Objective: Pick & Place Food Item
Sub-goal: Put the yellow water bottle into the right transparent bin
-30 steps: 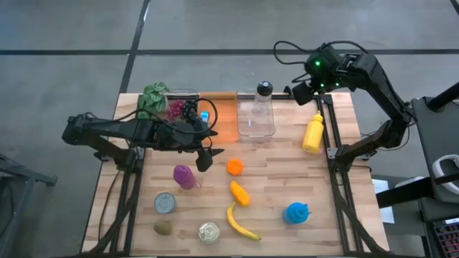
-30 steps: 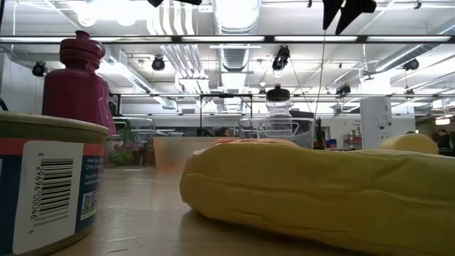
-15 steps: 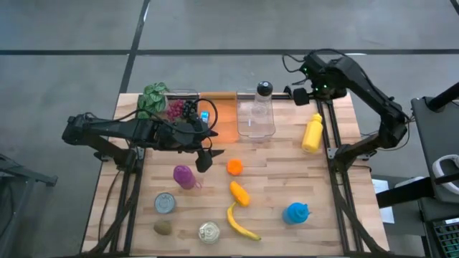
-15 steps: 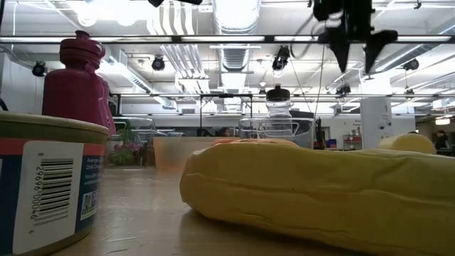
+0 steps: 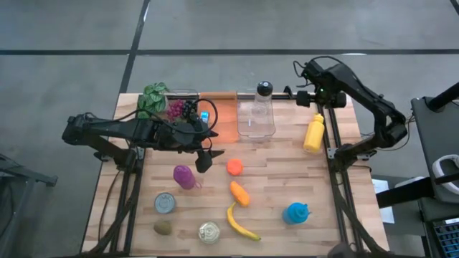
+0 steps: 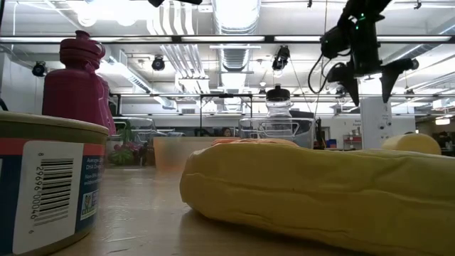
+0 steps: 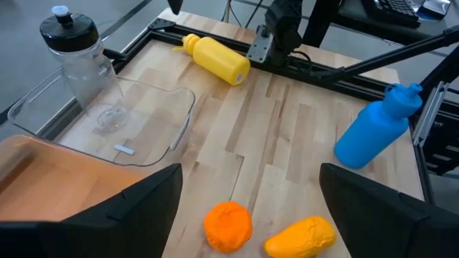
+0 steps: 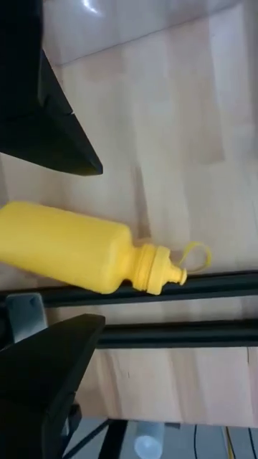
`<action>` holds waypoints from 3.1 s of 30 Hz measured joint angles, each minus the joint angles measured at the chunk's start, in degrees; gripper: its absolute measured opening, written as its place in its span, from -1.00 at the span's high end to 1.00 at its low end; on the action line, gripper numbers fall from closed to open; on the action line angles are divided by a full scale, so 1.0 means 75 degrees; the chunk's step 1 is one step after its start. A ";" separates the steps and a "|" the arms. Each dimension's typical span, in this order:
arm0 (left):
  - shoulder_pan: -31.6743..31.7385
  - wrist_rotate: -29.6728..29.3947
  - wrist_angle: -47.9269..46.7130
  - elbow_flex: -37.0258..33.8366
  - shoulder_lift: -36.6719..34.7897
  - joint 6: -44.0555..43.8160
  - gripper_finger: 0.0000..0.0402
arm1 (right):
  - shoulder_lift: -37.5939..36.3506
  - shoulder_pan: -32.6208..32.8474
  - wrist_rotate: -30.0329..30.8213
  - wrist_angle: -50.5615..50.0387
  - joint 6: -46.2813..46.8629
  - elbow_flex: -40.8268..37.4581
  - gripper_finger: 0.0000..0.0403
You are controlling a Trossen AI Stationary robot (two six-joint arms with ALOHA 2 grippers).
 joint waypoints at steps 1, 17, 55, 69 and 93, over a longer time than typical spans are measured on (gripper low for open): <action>0.0000 0.0008 0.0001 0.0000 0.0000 0.0000 -0.64 | 0.0018 -0.0048 0.0007 0.0114 0.0050 -0.0080 -0.61; 0.0000 0.0055 0.0001 -0.0001 0.0000 0.0016 -0.68 | 0.0160 -0.0425 -0.0201 0.1725 0.1171 -0.1989 -0.66; -0.0006 0.0073 -0.0002 -0.0002 0.0000 -0.0009 -0.63 | 0.0152 -0.0944 -0.0122 0.4211 0.0586 -0.3676 -0.44; -0.0006 0.0111 -0.0002 0.0000 0.0000 -0.0012 -0.57 | 0.0149 -0.0944 -0.0119 0.4215 0.0356 -0.3835 0.02; -0.0003 0.0114 -0.0001 0.0000 0.0000 -0.0076 -0.67 | -0.0236 -0.0806 0.0302 0.4424 0.0187 -0.3847 0.00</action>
